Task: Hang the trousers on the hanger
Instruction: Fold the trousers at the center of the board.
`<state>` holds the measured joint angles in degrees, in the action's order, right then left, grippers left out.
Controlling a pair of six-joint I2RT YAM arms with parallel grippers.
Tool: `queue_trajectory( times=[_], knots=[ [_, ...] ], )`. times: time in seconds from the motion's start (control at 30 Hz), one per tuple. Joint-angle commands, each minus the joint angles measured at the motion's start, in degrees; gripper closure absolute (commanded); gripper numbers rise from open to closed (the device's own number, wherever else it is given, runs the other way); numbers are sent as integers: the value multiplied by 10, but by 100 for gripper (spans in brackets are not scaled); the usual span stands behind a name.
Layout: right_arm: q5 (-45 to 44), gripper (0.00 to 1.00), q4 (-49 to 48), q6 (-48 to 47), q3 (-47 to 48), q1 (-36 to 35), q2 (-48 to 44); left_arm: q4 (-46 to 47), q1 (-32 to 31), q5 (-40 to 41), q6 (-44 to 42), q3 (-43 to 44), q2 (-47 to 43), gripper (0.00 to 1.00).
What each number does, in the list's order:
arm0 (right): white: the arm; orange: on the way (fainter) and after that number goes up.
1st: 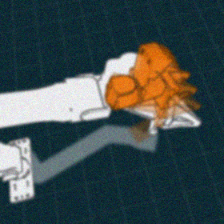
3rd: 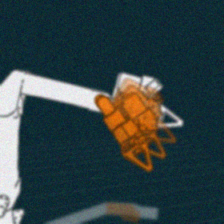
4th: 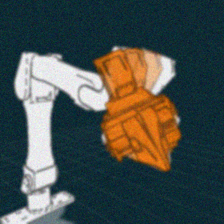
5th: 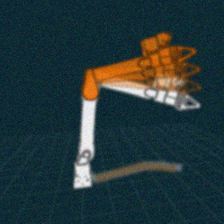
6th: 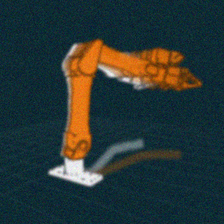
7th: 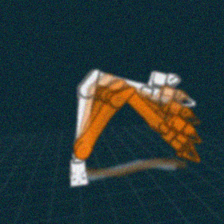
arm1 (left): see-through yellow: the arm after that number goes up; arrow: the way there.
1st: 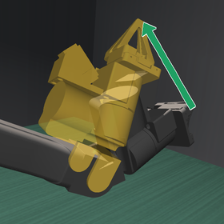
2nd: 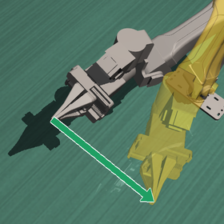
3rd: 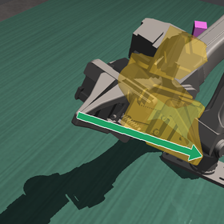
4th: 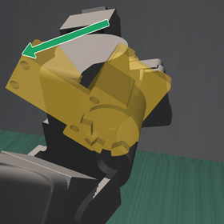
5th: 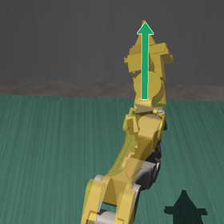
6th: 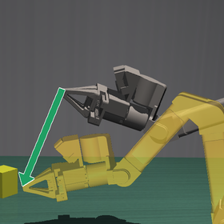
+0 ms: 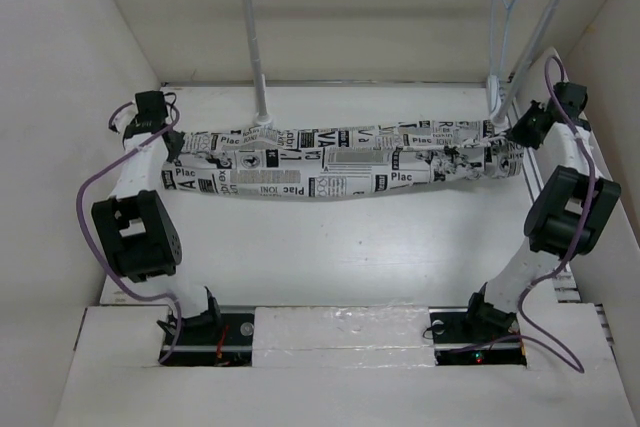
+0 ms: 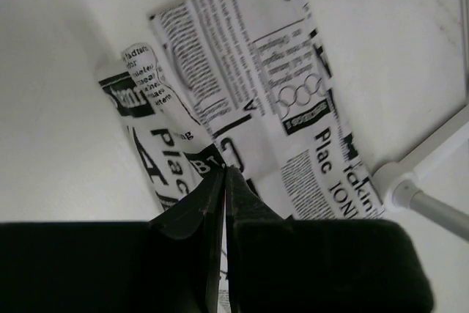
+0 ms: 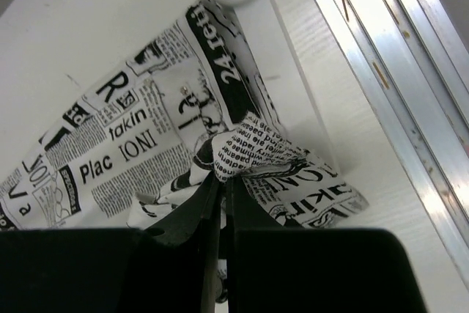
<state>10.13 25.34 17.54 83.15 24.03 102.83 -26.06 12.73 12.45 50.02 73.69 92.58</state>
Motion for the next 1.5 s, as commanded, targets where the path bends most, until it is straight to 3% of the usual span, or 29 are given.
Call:
queue_trajectory(
  times=[0.0, 0.2, 0.37, 0.47, 0.5, 0.53, 0.63, 0.67, 0.7, 0.8, 0.9, 0.97, 1.0, 1.07, 1.17, 1.27, 1.3, 1.4, 1.47],
  knots=[
    [-11, 100, -24, -1, 77, 0, 41, 12, 3, 32, -6, 89, 48, 100],
    [-14, 100, 15, -2, 224, -18, 149, -18, -16, 40, -14, 246, 184, 100],
    [-21, 99, 14, 15, 265, -29, 185, -13, -24, 39, -31, 335, 277, 100],
    [-19, 73, -33, 32, 239, -34, 174, -41, -24, 47, -34, 392, 309, 99],
    [-24, 65, -34, 33, 235, -39, 172, -42, -24, 39, -47, 412, 321, 93],
    [-26, 50, -29, 34, 233, -39, 170, -43, -24, 37, -54, 422, 323, 85],
    [-21, 37, -44, 31, 205, -39, 151, -22, -24, 42, -87, 418, 301, 73],
    [-14, 34, -48, 30, 194, -39, 139, -12, -24, 43, -98, 408, 279, 55],
    [7, 30, -49, 27, 164, -30, 123, -19, -18, 44, -112, 388, 264, 45],
    [23, 28, -47, 14, 139, -22, 89, -63, 1, 27, -91, 347, 234, 45],
    [30, 33, -87, 10, 43, -8, 13, -4, 6, -36, -70, 159, 144, 50],
    [35, 83, -106, 15, -36, -8, -25, 54, 6, -79, -42, 27, 87, 50],
    [30, 100, -117, 19, -59, -8, -60, 66, 13, -90, -29, -3, 77, 50],
    [22, 100, -136, 33, -133, -8, -95, 95, 19, -111, -5, -62, 61, 50],
    [16, 100, -159, 43, -200, -8, -139, 87, 33, -115, 13, -67, 89, 49],
    [27, 74, -180, 50, -231, 6, -143, 82, 33, -110, 18, -48, 128, 49],
    [55, 57, -181, 49, -236, 15, -136, 86, 33, -107, 22, -45, 135, 49],
    [90, 36, -184, 45, -240, 34, -106, 102, 33, -103, 34, -34, 157, 48],
    [100, 31, -186, 45, -242, 39, -92, 119, 33, -113, 38, -28, 172, 47]
  ],
)
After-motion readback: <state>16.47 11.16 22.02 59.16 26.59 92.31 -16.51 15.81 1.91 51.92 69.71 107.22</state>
